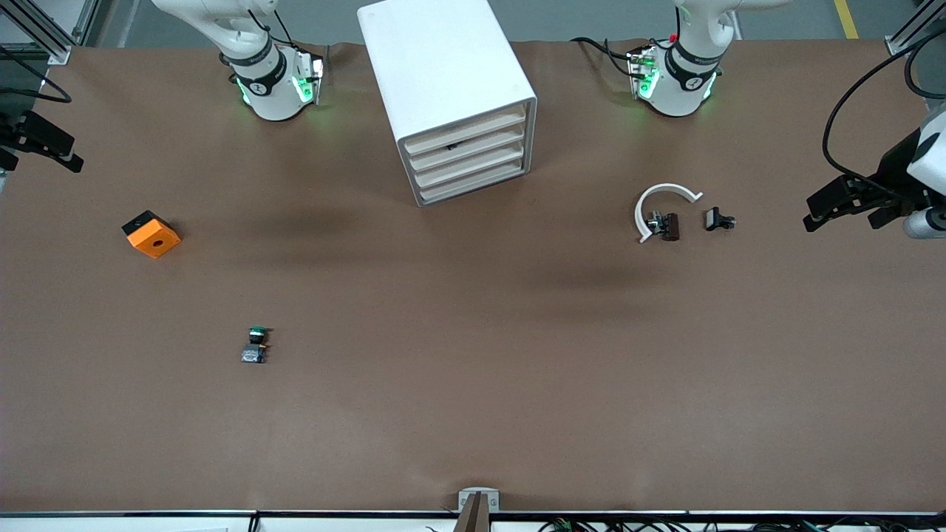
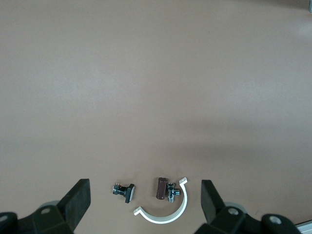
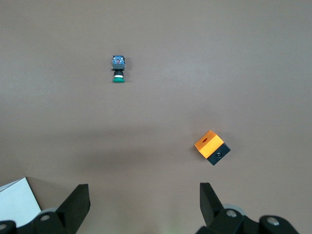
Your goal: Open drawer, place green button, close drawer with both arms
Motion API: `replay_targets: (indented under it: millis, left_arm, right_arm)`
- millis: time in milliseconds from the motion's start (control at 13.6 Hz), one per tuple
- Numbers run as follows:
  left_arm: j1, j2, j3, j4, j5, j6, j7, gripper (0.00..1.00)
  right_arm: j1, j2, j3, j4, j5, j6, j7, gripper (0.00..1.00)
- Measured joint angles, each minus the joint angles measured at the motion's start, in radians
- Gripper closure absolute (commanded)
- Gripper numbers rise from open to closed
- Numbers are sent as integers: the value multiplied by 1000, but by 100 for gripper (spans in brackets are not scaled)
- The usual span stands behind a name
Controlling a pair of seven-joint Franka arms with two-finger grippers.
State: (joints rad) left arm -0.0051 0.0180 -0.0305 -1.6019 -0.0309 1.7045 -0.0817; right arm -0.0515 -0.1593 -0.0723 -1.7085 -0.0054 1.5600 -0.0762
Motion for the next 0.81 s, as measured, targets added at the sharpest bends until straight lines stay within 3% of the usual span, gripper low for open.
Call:
replay_targets:
  millis: [812]
  left_arm:
    - [1, 19, 0, -5, 0, -35, -1, 0]
  right_arm:
    - [-1, 0, -4, 2, 0, -2, 0, 0]
